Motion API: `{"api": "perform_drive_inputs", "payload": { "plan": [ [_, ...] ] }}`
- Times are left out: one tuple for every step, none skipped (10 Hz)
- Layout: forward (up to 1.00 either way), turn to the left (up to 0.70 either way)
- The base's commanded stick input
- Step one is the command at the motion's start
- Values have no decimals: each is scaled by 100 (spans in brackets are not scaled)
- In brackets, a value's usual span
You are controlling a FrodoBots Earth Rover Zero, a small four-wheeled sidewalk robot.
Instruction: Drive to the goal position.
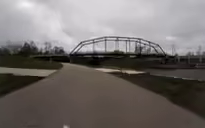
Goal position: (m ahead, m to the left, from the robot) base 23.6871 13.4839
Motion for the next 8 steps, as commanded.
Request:
{"api": "perform_drive_inputs", "payload": {
  "plan": [
    [100, 0],
    [100, 0],
    [100, 0],
    [100, 0],
    [100, 0],
    [100, 29],
    [100, 35],
    [100, 20]
  ]
}}
